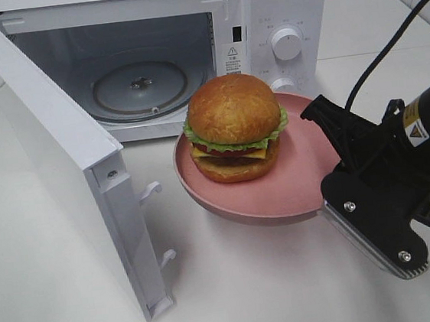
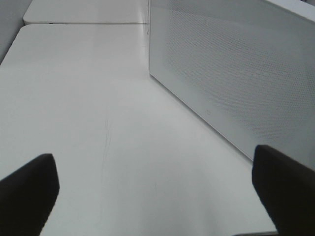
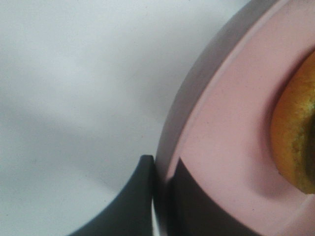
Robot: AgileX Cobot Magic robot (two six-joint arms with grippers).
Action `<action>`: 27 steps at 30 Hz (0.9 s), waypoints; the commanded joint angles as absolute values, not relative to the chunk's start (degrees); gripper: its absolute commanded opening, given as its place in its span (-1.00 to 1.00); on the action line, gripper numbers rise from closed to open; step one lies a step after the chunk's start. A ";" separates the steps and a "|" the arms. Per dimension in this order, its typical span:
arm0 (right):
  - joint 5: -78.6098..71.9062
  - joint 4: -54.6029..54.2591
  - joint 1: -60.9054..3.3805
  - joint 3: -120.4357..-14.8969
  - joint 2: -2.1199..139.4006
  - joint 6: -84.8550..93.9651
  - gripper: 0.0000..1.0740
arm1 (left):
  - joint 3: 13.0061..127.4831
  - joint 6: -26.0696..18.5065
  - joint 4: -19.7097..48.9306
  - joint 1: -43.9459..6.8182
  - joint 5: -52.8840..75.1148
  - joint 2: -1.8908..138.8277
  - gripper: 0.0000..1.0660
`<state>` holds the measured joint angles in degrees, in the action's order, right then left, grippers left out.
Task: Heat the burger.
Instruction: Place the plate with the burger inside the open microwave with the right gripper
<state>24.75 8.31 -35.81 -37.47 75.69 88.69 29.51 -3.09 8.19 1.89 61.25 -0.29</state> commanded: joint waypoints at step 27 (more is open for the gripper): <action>20.80 4.01 -35.52 -50.42 85.77 89.04 -1.00 | 29.51 -2.86 8.59 2.12 61.08 -0.63 0.88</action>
